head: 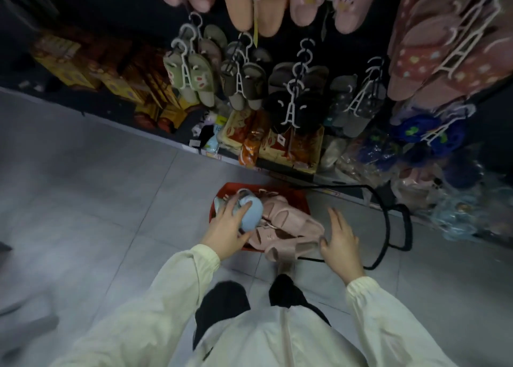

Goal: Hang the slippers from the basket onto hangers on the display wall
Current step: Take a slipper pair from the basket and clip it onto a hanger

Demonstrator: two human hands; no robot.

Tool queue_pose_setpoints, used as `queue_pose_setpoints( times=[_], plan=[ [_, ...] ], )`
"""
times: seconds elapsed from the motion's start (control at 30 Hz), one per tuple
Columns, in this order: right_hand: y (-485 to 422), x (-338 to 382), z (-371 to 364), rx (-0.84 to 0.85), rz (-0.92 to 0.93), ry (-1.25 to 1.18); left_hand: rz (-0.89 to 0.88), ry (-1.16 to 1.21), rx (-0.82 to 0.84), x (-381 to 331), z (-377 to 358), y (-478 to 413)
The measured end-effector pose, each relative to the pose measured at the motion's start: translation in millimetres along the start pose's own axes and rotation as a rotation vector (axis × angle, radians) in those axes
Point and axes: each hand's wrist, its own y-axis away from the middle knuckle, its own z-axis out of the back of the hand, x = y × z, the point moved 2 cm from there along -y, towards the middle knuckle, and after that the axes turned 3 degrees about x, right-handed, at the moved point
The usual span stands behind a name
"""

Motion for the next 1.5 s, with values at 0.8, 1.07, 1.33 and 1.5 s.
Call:
queue_pose_setpoints(
  times=[0.8,1.07,1.33,1.5],
  plan=[
    [-201.8,-135.7,-227.3,0.605,-0.203,-0.042,0.548,0.376,0.651,14.2,-337.5,-114.8],
    [-208.4,-155.5,-252.5,0.472,-0.437,-0.553,0.46,0.491,0.653,9.0,-379.7,-131.9],
    [-197.0,-149.4,-252.5,0.446,-0.464,-0.691,0.473,0.727,0.415,2.8,-362.1,-143.1],
    [-191.6,-128.7,-243.6,0.33,-0.362,-0.664,0.408,0.646,0.141,-1.0,-333.4,-147.5]
  ],
)
